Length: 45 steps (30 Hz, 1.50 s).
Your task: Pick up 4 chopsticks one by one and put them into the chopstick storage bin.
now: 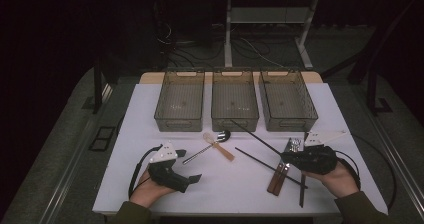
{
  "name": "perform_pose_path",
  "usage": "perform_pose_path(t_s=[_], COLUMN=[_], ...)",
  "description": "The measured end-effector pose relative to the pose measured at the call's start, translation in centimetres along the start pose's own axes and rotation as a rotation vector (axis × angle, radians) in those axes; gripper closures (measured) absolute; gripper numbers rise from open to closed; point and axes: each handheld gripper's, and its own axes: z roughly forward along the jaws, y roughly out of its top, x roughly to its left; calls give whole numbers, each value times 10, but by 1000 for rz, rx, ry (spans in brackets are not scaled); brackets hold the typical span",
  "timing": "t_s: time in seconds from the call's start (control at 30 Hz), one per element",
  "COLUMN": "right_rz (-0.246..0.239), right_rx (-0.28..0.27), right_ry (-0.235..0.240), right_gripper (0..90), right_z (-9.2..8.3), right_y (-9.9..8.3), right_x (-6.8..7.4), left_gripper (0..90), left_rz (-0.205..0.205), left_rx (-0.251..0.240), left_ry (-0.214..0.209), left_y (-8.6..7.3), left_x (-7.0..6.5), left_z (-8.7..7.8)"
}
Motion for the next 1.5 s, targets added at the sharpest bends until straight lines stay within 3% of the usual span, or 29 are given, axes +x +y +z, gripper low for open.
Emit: perform_pose_path(t_s=[1.13,1.5], right_rz=[-22,-10], right_rx=[-14,-6], right_ry=[-1,-39], right_gripper=[842,843], right_z=[34,39], right_y=[60,85], right_x=[-1,-5], left_gripper=[0,0], left_rz=[0,-6], left_rx=[-5,-7], left_ry=[-1,8], left_y=[0,1], left_x=[1,2], left_z=[2,1])
